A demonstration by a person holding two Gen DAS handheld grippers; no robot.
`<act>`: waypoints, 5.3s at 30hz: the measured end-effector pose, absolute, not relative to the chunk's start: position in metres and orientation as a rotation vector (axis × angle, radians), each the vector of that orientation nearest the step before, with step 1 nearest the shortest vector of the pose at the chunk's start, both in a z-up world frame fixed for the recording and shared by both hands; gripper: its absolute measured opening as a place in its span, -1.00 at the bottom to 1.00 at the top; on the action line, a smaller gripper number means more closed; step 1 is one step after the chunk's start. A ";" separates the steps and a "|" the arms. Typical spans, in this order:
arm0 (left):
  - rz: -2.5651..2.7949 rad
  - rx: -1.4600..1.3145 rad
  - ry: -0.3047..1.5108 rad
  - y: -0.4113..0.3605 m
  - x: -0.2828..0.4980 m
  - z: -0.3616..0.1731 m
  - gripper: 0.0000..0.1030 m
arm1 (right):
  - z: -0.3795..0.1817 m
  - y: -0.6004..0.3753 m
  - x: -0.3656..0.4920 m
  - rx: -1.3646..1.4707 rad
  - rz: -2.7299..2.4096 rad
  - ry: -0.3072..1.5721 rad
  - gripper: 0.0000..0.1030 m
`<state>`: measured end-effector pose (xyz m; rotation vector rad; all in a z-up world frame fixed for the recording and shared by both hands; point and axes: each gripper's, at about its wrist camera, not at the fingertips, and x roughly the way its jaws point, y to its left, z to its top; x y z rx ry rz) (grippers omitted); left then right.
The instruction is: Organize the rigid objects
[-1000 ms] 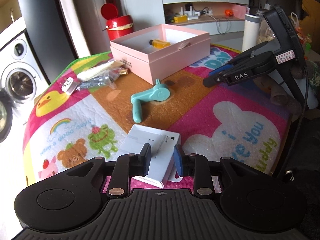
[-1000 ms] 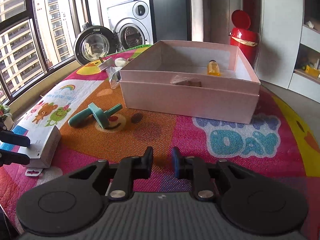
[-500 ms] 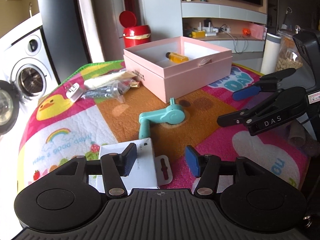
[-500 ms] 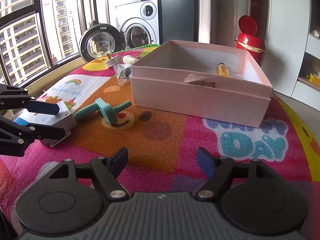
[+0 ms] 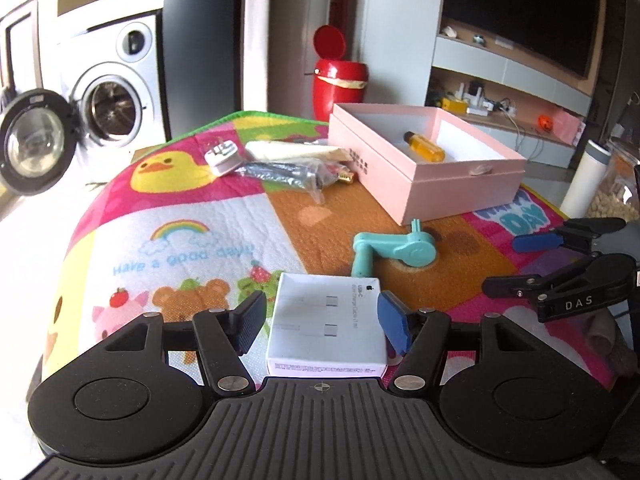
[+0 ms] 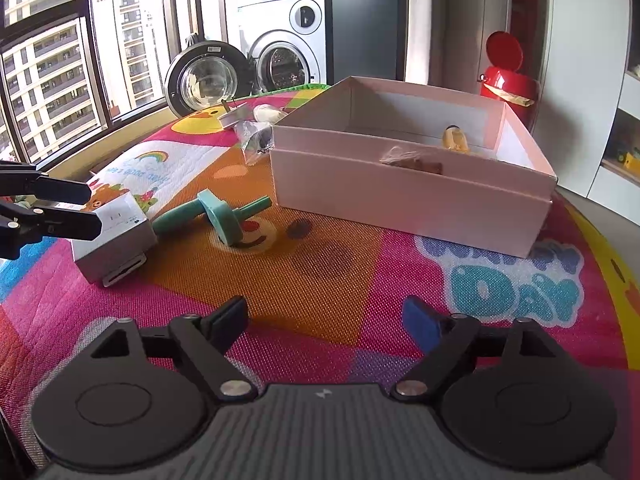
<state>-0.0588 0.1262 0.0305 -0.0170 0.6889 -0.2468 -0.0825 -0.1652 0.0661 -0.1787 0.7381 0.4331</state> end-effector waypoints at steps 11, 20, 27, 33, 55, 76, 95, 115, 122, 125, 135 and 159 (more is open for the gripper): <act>-0.297 -0.082 0.723 0.113 -0.053 0.007 0.45 | 0.065 -0.164 -0.082 -0.187 0.443 0.745 0.74; -0.273 0.073 0.697 0.094 -0.060 0.000 0.44 | 0.065 -0.154 -0.076 -0.220 0.479 0.796 1.00; -0.138 -0.001 0.695 0.128 -0.059 0.005 0.44 | 0.077 -0.134 -0.067 -0.115 0.531 0.789 0.70; -0.132 -0.066 0.694 0.145 -0.064 0.003 0.45 | 0.080 -0.088 -0.060 -0.232 0.534 0.690 -0.14; -0.057 -0.022 0.678 0.130 -0.072 0.002 0.45 | 0.100 -0.157 -0.061 -0.203 0.260 0.623 0.48; -0.055 -0.033 0.663 0.131 -0.074 0.001 0.45 | 0.074 -0.104 -0.088 -0.438 0.289 0.577 0.51; -0.278 0.021 0.517 0.090 -0.089 0.050 0.43 | 0.117 -0.147 -0.096 -0.293 0.478 0.654 0.37; -0.444 -0.176 0.432 0.006 0.122 0.132 0.37 | 0.188 -0.195 0.016 -0.163 0.287 0.467 0.47; -0.317 -0.204 0.501 0.050 0.108 0.088 0.37 | 0.153 -0.213 -0.024 -0.172 0.285 0.509 0.47; -0.210 -0.232 0.539 0.082 0.102 0.071 0.37 | 0.139 -0.208 -0.043 -0.188 0.326 0.545 0.47; -0.005 -0.276 0.564 0.157 0.067 0.031 0.18 | 0.147 -0.152 -0.031 -0.169 0.462 0.665 0.47; -0.141 -0.421 0.508 0.187 0.048 -0.001 0.18 | 0.079 0.049 0.231 -0.251 0.332 1.114 -0.32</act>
